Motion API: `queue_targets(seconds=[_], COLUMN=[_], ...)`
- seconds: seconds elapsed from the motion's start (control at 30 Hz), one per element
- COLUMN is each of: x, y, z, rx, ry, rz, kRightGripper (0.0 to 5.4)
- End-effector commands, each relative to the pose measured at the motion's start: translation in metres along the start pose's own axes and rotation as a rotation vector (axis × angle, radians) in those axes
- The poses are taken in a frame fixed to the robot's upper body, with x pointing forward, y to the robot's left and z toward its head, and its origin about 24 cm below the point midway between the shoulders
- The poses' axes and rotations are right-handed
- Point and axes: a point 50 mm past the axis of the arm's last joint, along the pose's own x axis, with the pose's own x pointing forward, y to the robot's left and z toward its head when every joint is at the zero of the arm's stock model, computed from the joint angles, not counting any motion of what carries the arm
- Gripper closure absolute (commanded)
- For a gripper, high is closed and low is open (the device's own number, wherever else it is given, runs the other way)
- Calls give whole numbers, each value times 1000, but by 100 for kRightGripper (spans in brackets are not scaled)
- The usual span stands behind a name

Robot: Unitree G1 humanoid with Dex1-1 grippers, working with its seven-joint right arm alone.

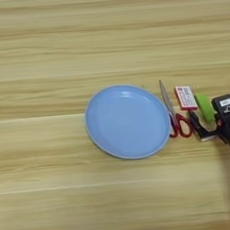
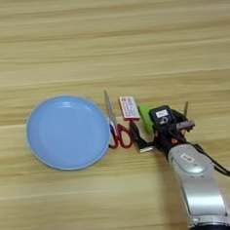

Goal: Move the objects on the table

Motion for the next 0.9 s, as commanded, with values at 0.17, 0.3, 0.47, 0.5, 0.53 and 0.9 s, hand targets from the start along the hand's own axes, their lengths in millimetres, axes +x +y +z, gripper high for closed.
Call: queue_targets(seconds=[0.17,0.3,0.47,0.5,0.53,0.9], x=[2,2,1,1,2,5], y=[-12,-10,-4,-4,-5,-5], z=[7,5,2,2,1,-9], rx=[46,75,90,92,93,112], ry=[0,15,39,42,49,103], rz=[-16,11,46,44,42,46], kRightGripper=[3,3,3,3,3,36])
